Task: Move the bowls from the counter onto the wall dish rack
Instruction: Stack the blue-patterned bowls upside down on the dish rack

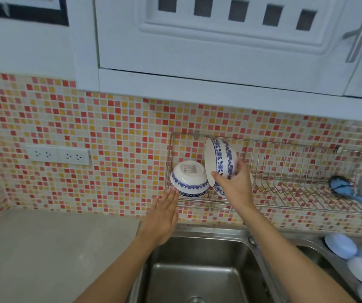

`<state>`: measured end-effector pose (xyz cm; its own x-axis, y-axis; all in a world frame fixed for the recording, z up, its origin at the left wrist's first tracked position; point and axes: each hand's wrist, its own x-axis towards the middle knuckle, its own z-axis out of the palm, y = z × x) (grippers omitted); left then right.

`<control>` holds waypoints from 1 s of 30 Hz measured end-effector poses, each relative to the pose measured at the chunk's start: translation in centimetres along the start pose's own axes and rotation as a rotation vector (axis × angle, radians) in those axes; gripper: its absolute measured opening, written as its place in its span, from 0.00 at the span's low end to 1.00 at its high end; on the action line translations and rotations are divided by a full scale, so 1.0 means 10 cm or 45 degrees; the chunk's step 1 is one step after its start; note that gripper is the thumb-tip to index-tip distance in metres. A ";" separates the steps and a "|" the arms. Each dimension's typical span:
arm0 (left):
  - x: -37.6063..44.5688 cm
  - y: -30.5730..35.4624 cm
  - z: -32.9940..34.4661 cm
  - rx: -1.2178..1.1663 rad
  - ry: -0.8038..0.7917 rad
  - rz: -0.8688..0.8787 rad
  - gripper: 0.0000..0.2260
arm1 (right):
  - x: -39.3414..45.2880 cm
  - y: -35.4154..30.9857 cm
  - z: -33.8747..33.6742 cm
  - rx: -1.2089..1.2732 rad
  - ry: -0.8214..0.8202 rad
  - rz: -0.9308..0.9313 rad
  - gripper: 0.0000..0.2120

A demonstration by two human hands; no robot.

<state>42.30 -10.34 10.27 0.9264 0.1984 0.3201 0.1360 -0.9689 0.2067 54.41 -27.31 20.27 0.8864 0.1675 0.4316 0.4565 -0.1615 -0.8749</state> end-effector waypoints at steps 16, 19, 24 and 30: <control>0.01 -0.01 0.06 -0.072 0.058 -0.019 0.25 | 0.17 0.32 0.47 -0.965 -0.388 -0.661 0.42; 0.02 -0.01 0.06 -0.078 0.063 -0.018 0.26 | 0.23 0.40 0.53 -1.109 -0.484 -0.774 0.41; 0.02 0.00 0.08 -0.110 0.071 -0.040 0.25 | 0.38 0.44 0.57 -1.090 -0.584 -0.717 0.42; 0.03 0.00 0.10 -0.116 0.070 -0.055 0.25 | 0.43 0.48 0.57 -1.110 -0.641 -0.745 0.43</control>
<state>42.93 -10.45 9.41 0.8993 0.2501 0.3589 0.1406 -0.9422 0.3042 59.99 -21.82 16.70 0.4814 0.7735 0.4122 0.8575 -0.5131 -0.0386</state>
